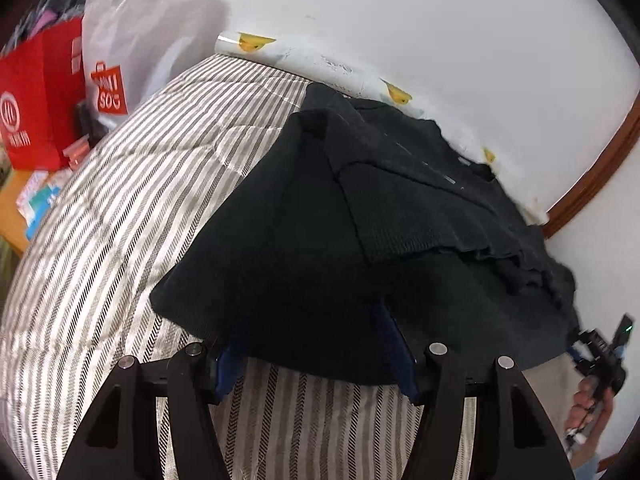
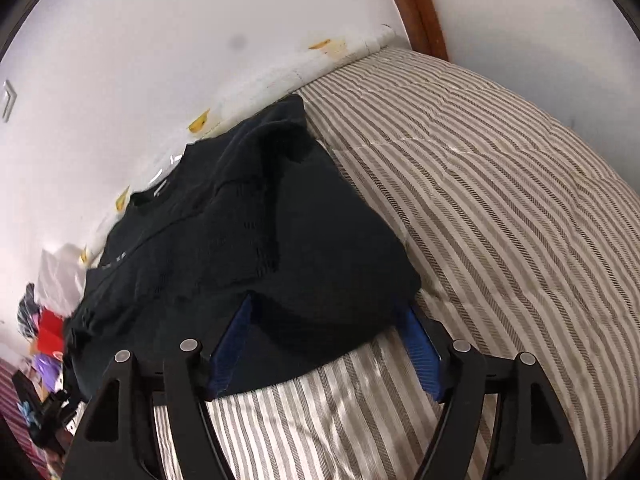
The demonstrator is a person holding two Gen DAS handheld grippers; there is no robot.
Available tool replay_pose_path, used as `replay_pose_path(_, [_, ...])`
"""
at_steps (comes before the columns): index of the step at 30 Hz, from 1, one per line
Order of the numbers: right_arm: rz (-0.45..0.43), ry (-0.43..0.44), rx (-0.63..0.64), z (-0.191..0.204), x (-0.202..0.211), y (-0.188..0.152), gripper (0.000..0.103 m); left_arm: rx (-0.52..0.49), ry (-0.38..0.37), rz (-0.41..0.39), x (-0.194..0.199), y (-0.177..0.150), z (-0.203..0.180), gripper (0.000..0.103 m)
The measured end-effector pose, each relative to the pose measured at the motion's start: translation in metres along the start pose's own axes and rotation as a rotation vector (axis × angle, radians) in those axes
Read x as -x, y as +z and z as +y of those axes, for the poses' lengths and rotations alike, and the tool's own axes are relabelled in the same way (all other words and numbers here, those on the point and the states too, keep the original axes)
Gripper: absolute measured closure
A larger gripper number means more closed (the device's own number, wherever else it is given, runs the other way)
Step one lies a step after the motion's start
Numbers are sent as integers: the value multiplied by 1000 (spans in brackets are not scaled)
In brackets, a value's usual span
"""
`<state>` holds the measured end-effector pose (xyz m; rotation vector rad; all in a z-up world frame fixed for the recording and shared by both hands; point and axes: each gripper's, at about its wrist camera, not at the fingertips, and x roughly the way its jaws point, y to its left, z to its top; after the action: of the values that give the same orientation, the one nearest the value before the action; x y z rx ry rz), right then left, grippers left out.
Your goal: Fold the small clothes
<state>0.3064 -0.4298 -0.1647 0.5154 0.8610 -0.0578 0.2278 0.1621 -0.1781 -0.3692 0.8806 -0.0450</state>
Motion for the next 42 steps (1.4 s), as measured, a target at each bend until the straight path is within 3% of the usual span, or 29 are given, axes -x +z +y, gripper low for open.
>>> replay_pose_path(3, [-10,-21,26,5,-3,1,34,-43,59,-6,-2,0,-8,52])
replay_pose_path(4, [-12,-21,34,5,-2,0,38,-64,75,-6,-2,-1,-10,60])
replay_pose_path(5, [-13,-17,42,5,-1,-1,49,-78,72,-4,-1,-2,-12,65])
replay_pose_path(7, [-20,0,46,3,2,-2,62,-76,58,-2,1,-3,-13,85])
replay_pose_path(10, [-21,12,74,5,8,-5,72,-94,81,-8,6,-5,-16,94])
replay_pose_path(19, [-22,-1,143,9,38,-26,75,-103,91,-11,34,-20,-13,95])
replay_pose_path(30, [-14,-24,206,0,84,-72,76,-139,119,-20,69,-70,-13,95])
replay_pose_path(42, [-18,-38,234,-11,119,-111,76,-164,111,-15,95,-103,-4,95])
